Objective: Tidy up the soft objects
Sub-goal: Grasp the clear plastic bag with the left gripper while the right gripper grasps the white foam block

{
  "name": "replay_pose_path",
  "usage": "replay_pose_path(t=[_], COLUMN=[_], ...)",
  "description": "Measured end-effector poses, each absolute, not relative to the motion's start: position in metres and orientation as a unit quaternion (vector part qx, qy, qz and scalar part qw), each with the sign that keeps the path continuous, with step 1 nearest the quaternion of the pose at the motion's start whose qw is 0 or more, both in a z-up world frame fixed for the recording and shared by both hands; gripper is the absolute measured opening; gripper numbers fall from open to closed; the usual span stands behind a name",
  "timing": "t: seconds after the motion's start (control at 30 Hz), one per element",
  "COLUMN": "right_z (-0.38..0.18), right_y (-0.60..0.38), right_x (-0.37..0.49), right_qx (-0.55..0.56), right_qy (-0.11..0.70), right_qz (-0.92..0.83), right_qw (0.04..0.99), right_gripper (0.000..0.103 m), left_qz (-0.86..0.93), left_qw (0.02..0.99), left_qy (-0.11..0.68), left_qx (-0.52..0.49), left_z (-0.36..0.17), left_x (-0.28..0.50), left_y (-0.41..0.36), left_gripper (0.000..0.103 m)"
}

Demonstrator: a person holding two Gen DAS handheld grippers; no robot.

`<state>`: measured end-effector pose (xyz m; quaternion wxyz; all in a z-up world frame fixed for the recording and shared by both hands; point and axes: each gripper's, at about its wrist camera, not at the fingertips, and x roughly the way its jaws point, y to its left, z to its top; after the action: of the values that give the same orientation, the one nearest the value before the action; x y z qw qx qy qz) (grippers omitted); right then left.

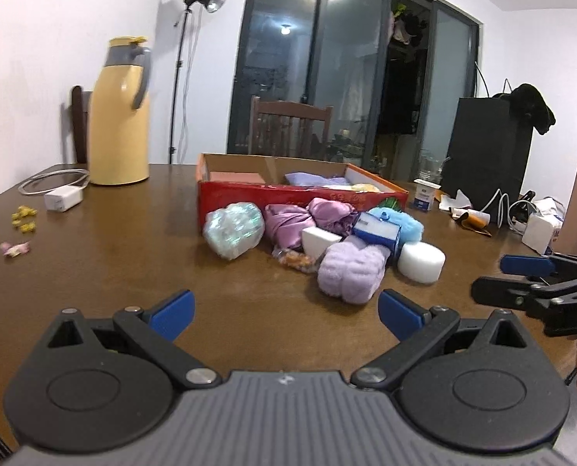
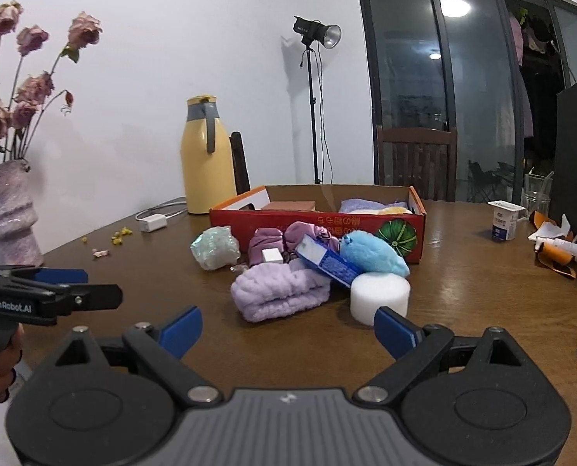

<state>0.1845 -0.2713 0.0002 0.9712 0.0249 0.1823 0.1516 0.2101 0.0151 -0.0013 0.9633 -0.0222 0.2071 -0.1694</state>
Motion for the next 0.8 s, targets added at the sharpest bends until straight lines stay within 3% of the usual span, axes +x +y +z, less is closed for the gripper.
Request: replay_pose_path(t=[0.3, 0.53, 0.67, 0.7, 0.8], right_z=[0.003, 0.009, 0.005, 0.004, 0.003], right_y=[-0.252, -0.215, -0.216, -0.216, -0.209], right_x=[0.263, 0.325, 0.338, 0.342, 0.345], right_qx=[0.058, 0.011, 0.002, 0.006, -0.009], right_qy=[0.206, 0.208, 0.212, 0.22, 0.224], right_qz=[0.161, 0.174, 0.156, 0.155, 0.172], right_qw=[0.964, 0.962, 0.965, 0.963, 0.959], right_gripper=[0.081, 0.067, 0.064, 0.064, 0.064], left_qz=[-0.152, -0.138, -0.135, -0.137, -0.145], left_qw=[0.961, 0.955, 0.955, 0.953, 0.943], left_qy=[0.229, 0.254, 0.257, 0.262, 0.289], left_qx=[-0.027, -0.072, -0.067, -0.067, -0.081], left_z=[-0.007, -0.004, -0.008, -0.011, -0.022], left_x=[0.289, 0.363, 0.388, 0.394, 0.409], left_y=[0.006, 0.026, 0.022, 0.02, 0.019], left_gripper=[0.101, 0.088, 0.084, 0.079, 0.047])
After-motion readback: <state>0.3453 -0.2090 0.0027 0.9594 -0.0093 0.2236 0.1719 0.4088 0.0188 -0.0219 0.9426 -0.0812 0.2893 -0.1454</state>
